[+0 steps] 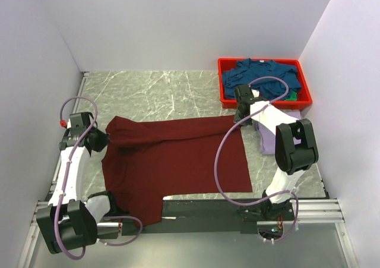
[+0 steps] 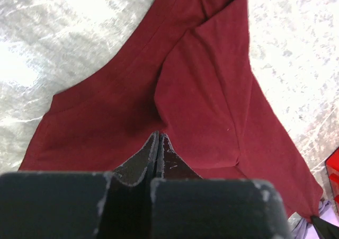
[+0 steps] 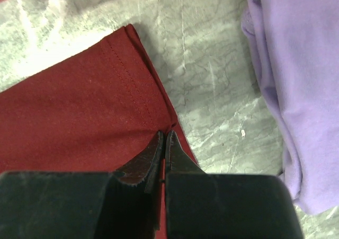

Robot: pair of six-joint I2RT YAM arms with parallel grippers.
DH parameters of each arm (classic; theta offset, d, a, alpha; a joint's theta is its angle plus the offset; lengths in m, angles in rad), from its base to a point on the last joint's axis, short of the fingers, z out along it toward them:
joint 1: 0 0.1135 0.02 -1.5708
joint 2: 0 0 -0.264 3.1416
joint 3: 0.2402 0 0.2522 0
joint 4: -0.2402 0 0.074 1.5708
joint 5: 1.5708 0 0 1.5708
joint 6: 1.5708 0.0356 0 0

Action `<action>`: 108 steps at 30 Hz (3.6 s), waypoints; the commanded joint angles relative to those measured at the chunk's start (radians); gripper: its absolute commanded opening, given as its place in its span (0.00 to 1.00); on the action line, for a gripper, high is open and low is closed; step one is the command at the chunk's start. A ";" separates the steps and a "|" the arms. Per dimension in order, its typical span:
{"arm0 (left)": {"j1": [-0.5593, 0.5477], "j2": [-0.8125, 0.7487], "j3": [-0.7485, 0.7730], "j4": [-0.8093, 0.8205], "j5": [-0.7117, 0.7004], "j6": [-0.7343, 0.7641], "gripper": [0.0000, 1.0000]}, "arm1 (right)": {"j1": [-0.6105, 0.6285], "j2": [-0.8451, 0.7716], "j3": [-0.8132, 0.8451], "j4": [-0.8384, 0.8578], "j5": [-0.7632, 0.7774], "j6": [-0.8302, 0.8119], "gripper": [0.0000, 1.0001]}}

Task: Fold and stack the t-shirts
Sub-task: Fold the tshirt

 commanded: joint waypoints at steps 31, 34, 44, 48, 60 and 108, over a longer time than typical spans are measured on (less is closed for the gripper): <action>-0.004 -0.120 0.016 -0.072 0.039 0.001 0.00 | -0.015 0.026 0.012 -0.090 0.034 0.023 0.40; -0.009 -0.115 0.024 -0.069 0.050 -0.002 0.00 | -0.013 -0.016 0.018 -0.110 0.070 0.032 0.46; -0.033 -0.089 0.044 -0.031 0.091 -0.021 0.00 | 0.210 -0.222 -0.028 0.161 -0.214 -0.109 0.46; -0.082 -0.055 0.056 0.009 0.070 -0.044 0.00 | 0.374 -0.205 -0.034 0.285 -0.351 -0.153 0.46; -0.217 0.274 0.222 0.183 0.005 -0.053 0.00 | 0.657 -0.008 0.070 0.502 -0.468 -0.241 0.40; -0.256 0.701 0.498 0.186 -0.059 0.018 0.00 | 0.808 0.438 0.494 0.408 -0.373 -0.340 0.00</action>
